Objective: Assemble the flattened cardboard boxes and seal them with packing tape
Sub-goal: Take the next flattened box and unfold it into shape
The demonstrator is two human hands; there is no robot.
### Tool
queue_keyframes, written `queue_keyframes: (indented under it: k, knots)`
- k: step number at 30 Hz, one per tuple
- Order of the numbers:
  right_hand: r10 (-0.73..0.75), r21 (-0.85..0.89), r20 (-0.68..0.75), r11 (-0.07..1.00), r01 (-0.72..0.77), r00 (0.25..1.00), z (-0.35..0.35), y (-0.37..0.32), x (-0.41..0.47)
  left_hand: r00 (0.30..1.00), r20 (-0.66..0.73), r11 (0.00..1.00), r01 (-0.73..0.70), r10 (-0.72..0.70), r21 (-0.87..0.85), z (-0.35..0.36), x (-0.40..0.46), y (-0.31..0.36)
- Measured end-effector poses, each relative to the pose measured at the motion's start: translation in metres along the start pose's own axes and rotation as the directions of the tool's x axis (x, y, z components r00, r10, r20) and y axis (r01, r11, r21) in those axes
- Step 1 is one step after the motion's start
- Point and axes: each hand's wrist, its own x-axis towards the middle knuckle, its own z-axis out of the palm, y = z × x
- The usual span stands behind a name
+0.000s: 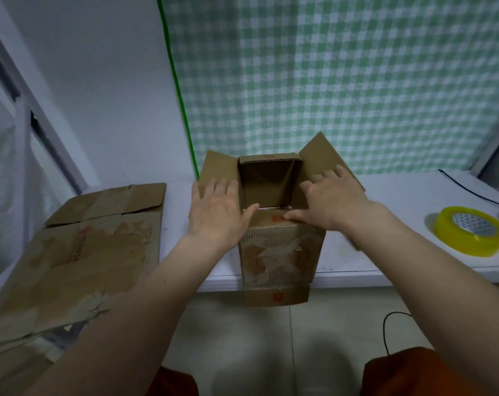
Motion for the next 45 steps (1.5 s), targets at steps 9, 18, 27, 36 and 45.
queue_keyframes:
  k: [9, 18, 27, 36, 45]
  knots:
    - [-0.060, 0.305, 0.104, 0.952, 0.026, 0.993, 0.011, -0.005, 0.065, 0.998, -0.045, 0.999, 0.032, -0.033, -0.008, -0.004, -0.003, -0.013]
    - [-0.030, 0.144, 0.188, 0.990, 0.003, 0.982, 0.020, -0.006, 0.067, 0.984, -0.171, 0.922, -0.028, -0.042, -0.387, -0.020, -0.014, -0.018]
    - [-0.023, 0.175, 0.110, 0.984, 0.004, 0.994, 0.010, -0.002, 0.057, 0.971, 0.020, 0.662, -0.146, 0.237, -0.735, -0.002, -0.011, 0.005]
    - [0.194, 0.266, -0.217, 0.955, -0.133, 0.957, -0.019, 0.019, 0.007, 0.944, 0.187, 0.845, -0.143, 0.273, -0.515, 0.014, -0.010, 0.008]
    - [0.324, 0.985, 0.168, -0.091, -0.146, 0.931, 0.017, 0.010, -0.003, 0.951, 0.163, 0.844, -0.144, 0.263, -0.517, 0.021, -0.012, 0.009]
